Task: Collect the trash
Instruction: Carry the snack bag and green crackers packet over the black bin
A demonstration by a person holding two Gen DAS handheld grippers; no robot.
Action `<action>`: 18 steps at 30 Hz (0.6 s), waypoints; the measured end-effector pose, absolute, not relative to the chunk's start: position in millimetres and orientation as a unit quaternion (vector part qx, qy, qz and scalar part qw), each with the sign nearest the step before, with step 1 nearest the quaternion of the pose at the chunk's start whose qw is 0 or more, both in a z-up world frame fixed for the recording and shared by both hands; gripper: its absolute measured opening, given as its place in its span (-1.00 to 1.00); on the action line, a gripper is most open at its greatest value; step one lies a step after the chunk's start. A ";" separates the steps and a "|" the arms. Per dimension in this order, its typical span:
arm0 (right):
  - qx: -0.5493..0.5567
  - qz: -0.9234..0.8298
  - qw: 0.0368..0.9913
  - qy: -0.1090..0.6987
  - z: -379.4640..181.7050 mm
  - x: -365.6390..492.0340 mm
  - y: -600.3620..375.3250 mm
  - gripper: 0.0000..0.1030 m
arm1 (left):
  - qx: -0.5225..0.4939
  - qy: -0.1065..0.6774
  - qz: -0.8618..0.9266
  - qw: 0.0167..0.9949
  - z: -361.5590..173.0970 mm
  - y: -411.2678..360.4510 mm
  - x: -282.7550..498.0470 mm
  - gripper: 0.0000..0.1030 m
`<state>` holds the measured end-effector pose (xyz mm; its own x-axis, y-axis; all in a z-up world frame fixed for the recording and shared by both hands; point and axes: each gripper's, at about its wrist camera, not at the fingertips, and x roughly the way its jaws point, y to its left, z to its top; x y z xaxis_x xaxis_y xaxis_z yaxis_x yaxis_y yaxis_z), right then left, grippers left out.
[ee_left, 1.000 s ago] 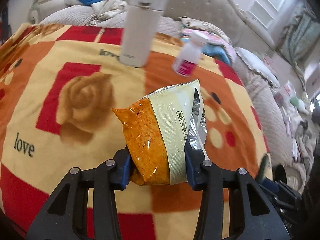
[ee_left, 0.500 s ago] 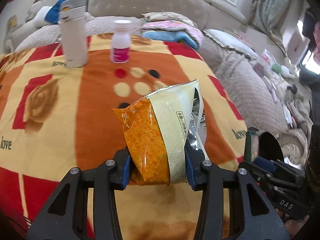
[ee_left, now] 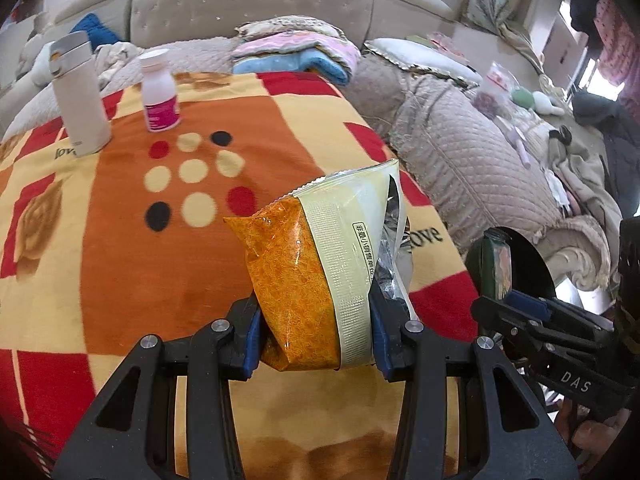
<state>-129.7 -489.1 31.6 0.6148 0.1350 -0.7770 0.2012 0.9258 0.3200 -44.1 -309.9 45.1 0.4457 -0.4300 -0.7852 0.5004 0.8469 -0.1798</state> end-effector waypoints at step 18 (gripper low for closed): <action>0.219 -0.075 0.873 0.429 31.9 -168.9 -542.3 -0.23 | 0.048 0.461 -0.341 0.818 42.6 -367.1 -70.5 -0.19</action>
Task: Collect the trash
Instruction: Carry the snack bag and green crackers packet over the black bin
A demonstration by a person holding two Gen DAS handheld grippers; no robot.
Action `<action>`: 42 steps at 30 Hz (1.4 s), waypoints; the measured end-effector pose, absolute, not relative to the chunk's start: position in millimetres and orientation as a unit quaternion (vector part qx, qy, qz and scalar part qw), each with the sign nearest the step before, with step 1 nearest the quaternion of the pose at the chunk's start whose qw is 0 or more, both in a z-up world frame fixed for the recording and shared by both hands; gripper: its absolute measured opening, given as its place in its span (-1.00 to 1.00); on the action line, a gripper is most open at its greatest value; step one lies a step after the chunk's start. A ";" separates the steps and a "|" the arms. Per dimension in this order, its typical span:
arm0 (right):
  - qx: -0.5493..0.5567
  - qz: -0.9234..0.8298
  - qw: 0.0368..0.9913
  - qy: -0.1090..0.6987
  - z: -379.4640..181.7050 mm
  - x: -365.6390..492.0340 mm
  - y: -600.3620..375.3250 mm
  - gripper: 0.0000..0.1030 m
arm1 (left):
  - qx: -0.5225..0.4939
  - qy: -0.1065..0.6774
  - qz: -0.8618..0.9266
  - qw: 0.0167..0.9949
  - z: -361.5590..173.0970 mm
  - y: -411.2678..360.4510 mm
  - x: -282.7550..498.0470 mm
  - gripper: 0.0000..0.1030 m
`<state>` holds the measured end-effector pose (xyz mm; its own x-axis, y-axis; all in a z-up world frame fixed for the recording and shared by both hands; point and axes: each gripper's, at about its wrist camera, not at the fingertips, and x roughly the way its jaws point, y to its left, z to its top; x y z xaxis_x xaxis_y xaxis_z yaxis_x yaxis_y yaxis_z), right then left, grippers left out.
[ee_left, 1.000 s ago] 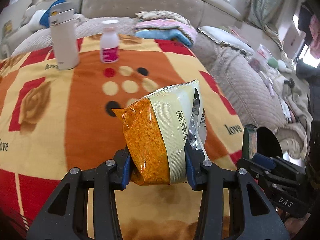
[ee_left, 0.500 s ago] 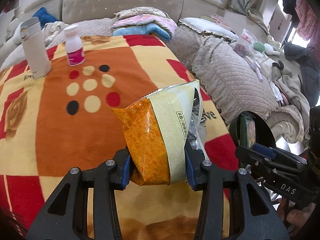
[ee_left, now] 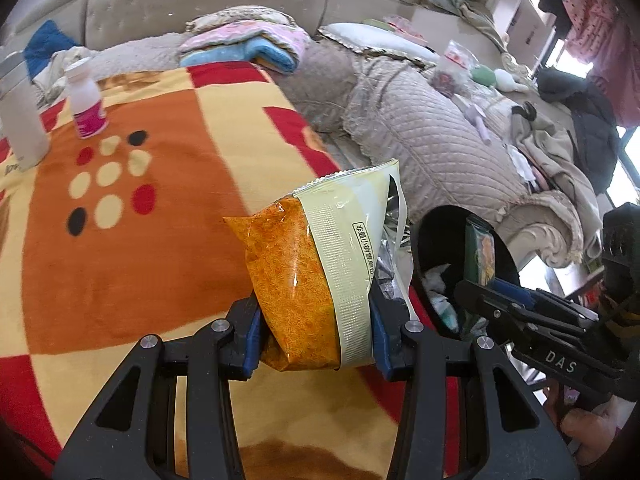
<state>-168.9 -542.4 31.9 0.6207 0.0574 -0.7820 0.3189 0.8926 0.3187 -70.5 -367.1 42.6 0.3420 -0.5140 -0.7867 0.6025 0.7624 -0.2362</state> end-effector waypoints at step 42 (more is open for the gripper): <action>0.253 -0.179 0.845 0.435 8.8 -217.7 -632.1 -0.23 | 0.063 0.495 -0.440 0.746 18.7 -479.6 -97.0 -0.17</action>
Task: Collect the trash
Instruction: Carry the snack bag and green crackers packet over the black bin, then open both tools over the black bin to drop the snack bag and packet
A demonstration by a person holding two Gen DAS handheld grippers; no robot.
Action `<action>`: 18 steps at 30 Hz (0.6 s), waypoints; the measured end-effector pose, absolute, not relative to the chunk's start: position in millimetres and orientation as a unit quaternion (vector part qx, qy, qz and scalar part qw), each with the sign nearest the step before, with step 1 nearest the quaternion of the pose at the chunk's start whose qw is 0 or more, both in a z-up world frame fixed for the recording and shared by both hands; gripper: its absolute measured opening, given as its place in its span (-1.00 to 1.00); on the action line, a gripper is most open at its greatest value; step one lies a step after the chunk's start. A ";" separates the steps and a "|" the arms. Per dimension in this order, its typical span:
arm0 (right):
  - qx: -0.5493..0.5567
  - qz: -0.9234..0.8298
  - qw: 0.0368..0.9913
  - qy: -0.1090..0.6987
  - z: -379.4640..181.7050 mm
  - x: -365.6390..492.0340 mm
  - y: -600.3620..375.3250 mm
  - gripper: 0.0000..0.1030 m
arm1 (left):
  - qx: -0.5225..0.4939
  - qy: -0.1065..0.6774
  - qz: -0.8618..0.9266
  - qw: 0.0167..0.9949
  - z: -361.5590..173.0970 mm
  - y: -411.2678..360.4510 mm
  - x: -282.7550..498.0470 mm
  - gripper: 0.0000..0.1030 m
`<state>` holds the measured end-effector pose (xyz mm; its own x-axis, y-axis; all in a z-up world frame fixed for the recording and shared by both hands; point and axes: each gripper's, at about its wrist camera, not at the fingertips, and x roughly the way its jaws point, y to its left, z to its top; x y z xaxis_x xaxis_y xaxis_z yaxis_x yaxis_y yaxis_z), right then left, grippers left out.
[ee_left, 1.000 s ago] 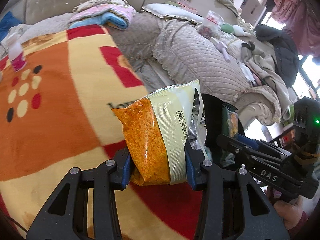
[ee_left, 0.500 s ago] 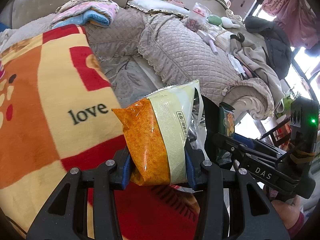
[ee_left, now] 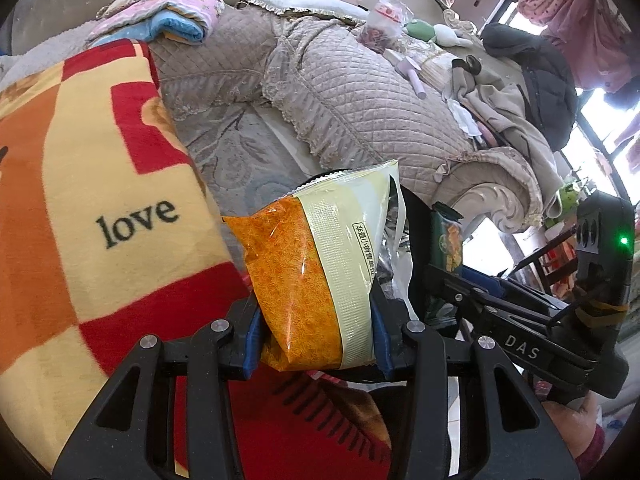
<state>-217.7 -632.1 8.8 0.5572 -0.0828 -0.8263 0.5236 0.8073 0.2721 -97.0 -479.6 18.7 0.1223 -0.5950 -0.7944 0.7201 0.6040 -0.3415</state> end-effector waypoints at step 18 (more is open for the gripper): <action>0.261 -0.193 0.853 0.409 18.6 -225.0 -631.0 -0.03 | 0.059 0.469 -0.436 0.766 27.8 -468.5 -99.9 0.26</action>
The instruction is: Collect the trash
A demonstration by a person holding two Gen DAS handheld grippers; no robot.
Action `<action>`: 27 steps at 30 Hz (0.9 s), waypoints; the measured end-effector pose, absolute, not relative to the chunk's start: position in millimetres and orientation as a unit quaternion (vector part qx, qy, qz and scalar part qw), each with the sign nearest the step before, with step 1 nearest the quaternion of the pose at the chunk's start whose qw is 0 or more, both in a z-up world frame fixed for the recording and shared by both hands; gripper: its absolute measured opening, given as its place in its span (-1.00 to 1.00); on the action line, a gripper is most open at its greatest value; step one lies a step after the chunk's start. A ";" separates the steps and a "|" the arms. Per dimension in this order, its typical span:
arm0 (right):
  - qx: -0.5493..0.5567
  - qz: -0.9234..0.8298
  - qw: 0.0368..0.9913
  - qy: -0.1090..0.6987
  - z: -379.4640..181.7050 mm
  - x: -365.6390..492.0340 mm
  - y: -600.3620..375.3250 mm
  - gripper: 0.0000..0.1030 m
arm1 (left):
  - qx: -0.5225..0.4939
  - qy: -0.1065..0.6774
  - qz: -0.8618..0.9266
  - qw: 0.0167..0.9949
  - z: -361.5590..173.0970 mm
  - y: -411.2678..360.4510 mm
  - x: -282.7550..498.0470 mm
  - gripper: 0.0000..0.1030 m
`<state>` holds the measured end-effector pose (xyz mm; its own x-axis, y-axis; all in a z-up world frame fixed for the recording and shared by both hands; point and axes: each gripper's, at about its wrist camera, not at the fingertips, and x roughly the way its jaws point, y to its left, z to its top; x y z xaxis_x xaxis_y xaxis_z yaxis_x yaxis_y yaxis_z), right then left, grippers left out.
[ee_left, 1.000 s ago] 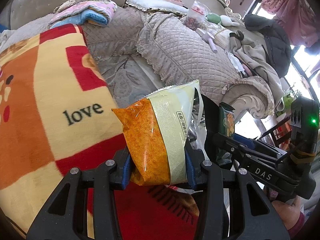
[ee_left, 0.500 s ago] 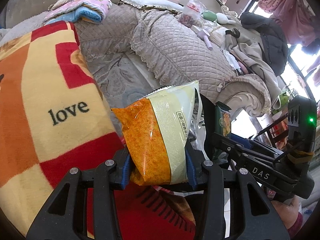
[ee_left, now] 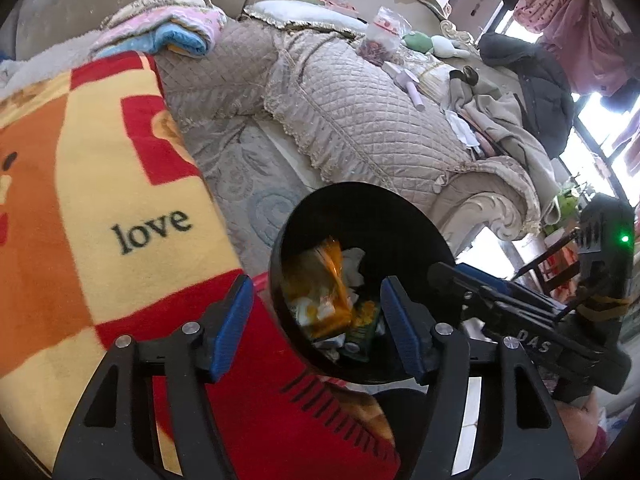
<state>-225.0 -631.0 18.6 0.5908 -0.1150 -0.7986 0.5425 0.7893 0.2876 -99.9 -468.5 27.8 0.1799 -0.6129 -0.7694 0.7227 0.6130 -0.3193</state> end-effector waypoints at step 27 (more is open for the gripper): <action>0.162 -0.187 0.915 0.318 100.6 -236.4 -521.3 0.29 | 0.070 0.315 -0.342 0.882 105.5 -360.0 -134.0 0.26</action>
